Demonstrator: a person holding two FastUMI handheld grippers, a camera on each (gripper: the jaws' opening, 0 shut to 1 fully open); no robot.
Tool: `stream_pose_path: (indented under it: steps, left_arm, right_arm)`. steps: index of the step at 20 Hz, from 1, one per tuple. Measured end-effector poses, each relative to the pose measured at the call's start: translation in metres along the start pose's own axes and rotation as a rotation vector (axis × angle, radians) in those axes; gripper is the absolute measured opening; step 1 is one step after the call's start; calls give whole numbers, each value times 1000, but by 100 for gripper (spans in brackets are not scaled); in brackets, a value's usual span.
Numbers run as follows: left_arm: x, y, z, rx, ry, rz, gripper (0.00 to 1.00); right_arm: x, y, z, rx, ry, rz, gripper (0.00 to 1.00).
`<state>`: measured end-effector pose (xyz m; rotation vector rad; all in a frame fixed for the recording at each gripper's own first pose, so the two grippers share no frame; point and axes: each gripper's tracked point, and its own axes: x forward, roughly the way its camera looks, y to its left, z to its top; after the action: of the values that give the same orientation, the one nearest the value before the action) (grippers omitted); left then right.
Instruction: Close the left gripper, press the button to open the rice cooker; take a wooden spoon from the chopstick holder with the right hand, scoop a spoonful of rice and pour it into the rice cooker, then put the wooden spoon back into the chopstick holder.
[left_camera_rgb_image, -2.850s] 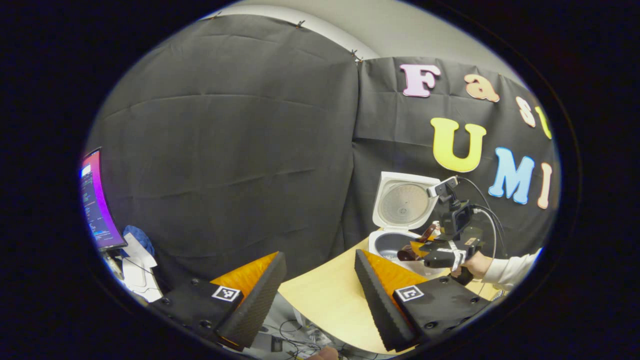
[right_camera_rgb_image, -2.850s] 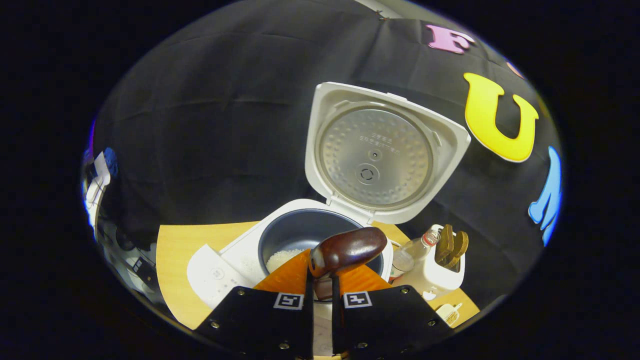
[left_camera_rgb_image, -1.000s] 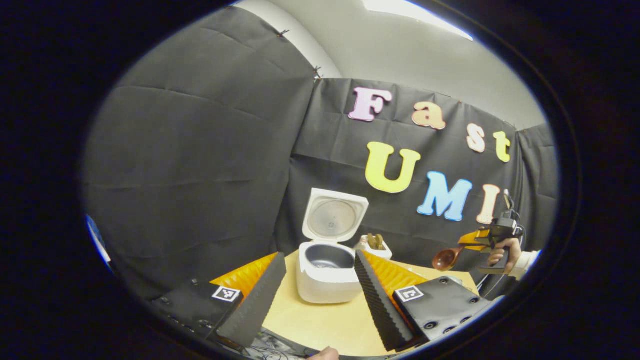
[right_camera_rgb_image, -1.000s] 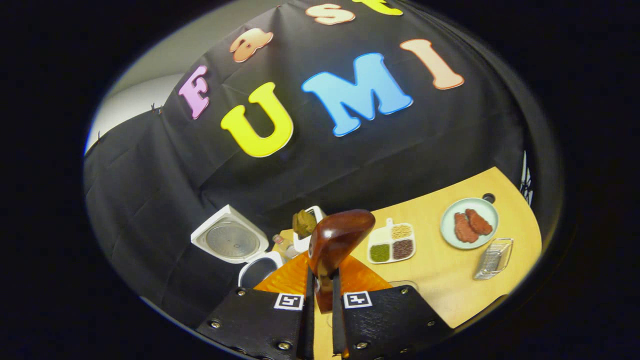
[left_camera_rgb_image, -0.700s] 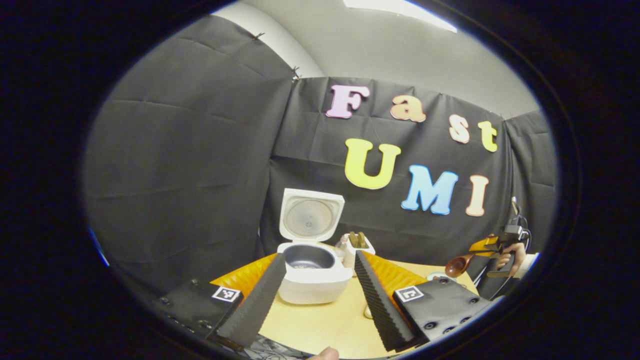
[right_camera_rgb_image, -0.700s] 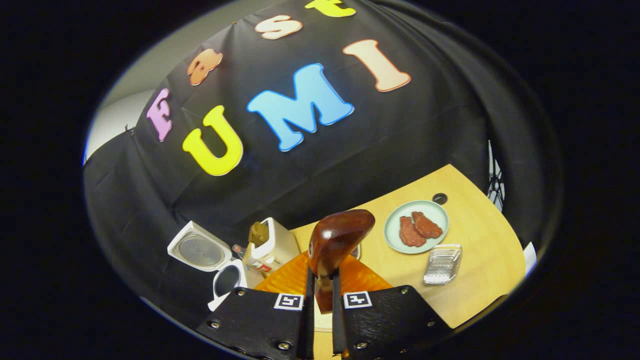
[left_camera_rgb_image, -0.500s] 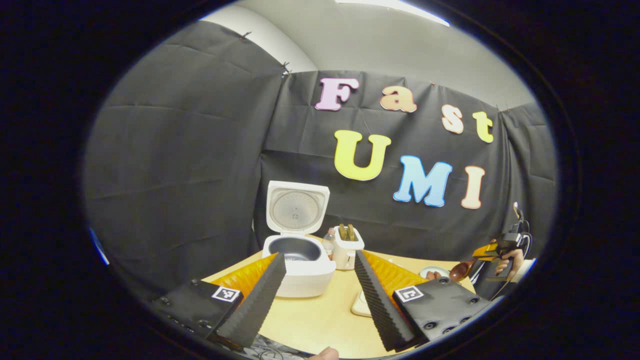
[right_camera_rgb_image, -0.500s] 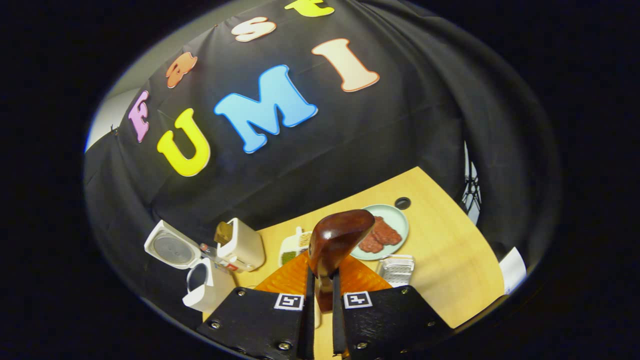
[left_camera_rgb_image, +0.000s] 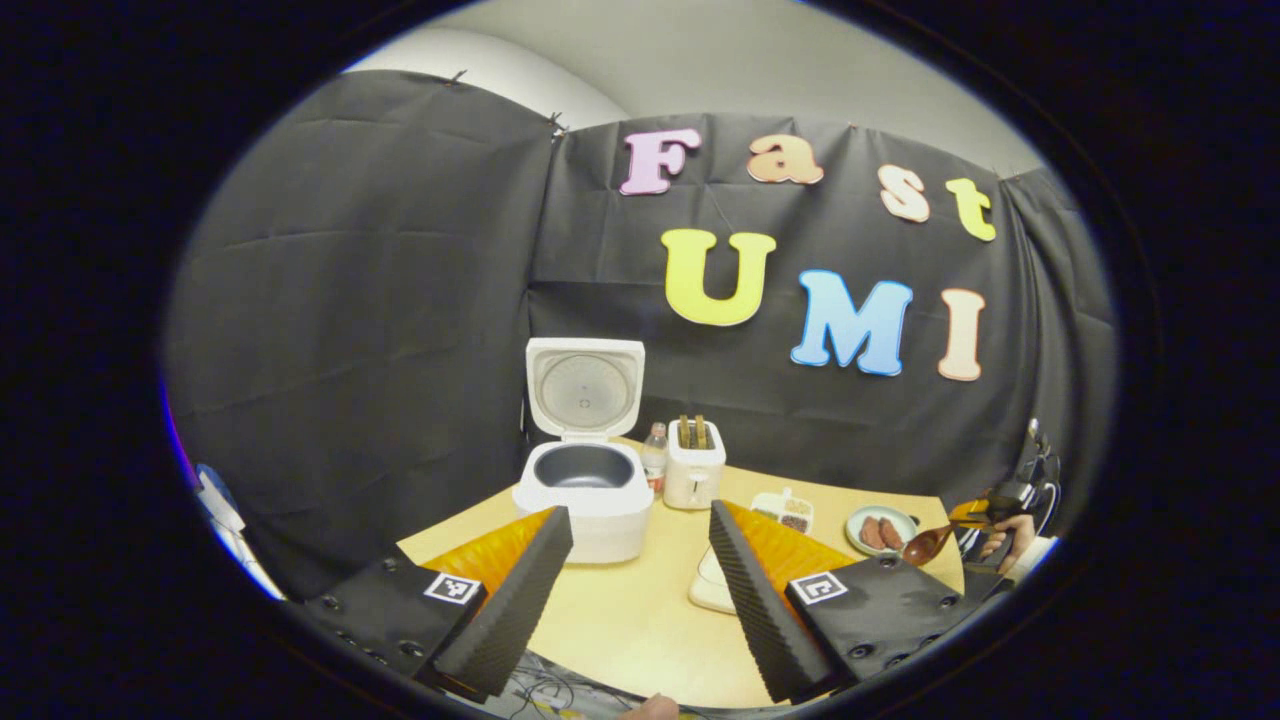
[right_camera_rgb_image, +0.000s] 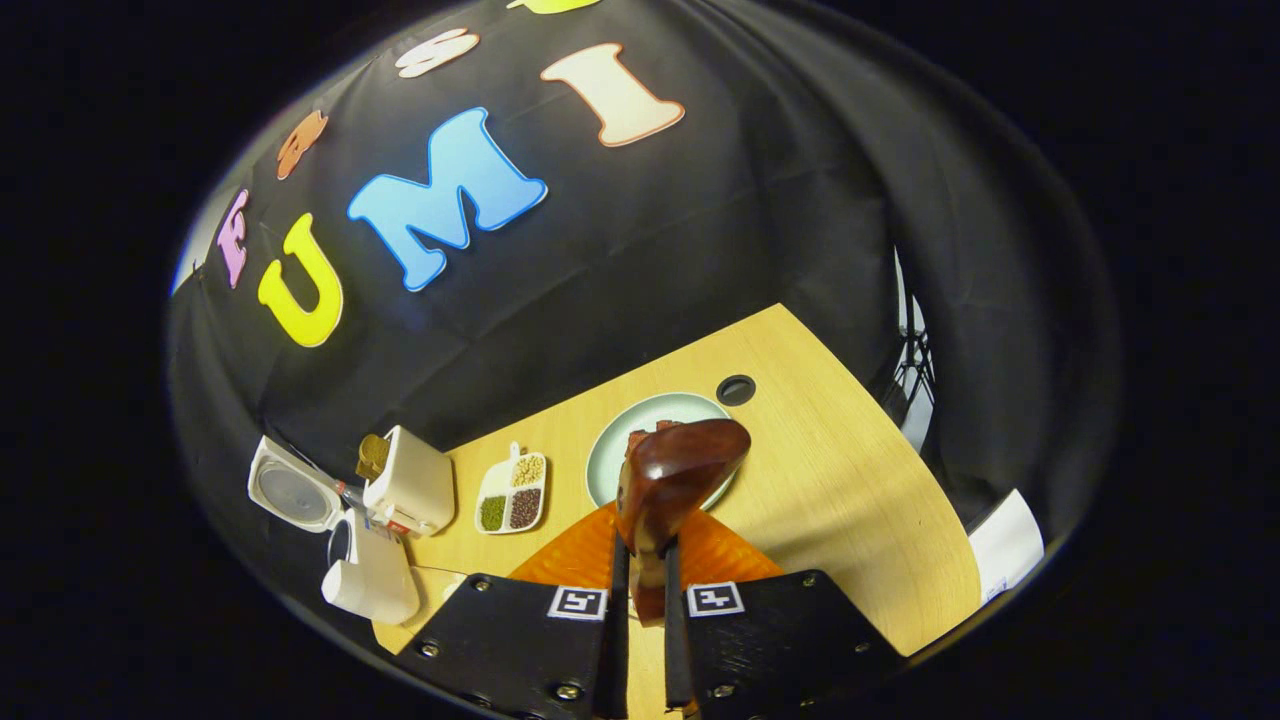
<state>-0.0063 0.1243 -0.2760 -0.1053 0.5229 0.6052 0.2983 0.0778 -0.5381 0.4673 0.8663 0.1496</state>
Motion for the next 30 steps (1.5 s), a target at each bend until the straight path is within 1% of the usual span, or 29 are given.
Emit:
stream_pose_path:
  steps: [2,5,7,9,11,12,14,15,16,17,18,19,20,21,22,23,24,25,26,28,30]
  left_arm:
    - [5,-9,4,20,4,-1,100]
    - [10,-19,19,37,-16,1,100]
    - [10,-23,22,39,-18,11,100]
    - [11,-26,18,39,-4,9,93]
    - [15,-29,18,51,2,7,98]
    - [18,-31,20,53,0,2,100]
    - [21,-37,24,57,-8,-10,93]
    - [23,-39,27,62,-14,-16,93]
    - [24,-42,32,68,-21,-22,94]
    - [25,-44,32,77,-28,-29,94]
    - [27,-45,33,84,-35,-37,93]
    - [28,-47,34,86,-38,-44,93]
    - [29,-48,36,83,-38,-51,93]
    - [30,-48,35,78,-41,-57,93]
    - [32,-47,37,73,-46,-61,93]
    - [34,-46,38,69,-51,-68,93]
    - [37,-45,39,66,-56,-77,93]
    - [40,-45,39,62,-55,-89,93]
    - [46,-45,39,57,-54,-105,93]
    - [58,-41,40,48,-60,-143,93]
    - [75,-32,43,31,-69,-183,93]
  right_arm:
    - [6,-2,-11,-29,5,-15,15]
    - [20,-9,-32,-60,35,-46,15]
    - [24,-15,-45,-93,57,-67,15]
    - [22,-18,-54,-100,71,-67,15]
    - [22,-18,-57,-88,71,-50,15]
    - [20,-21,-62,-82,84,-51,18]
    - [16,-31,-62,-92,88,-66,23]
    - [15,-33,-59,-89,80,-67,23]
    - [11,-35,-59,-76,79,-72,31]
    - [9,-36,-56,-55,69,-63,32]
    - [4,-36,-52,-36,60,-61,29]
    - [1,-30,-52,-13,72,-29,38]
    - [-2,-27,-58,11,83,-13,46]
    - [-10,-26,-51,18,74,-16,54]
    - [-10,-35,-43,13,27,-61,56]
    - [-15,-46,-28,8,-45,-118,58]
    - [-23,-53,-17,11,-101,-165,72]
    - [-28,-57,-11,27,-128,-184,80]
    - [-39,-55,-12,49,-139,-190,96]
    - [-55,-53,-8,68,-159,-201,96]
    - [-79,-45,3,60,-226,-219,96]
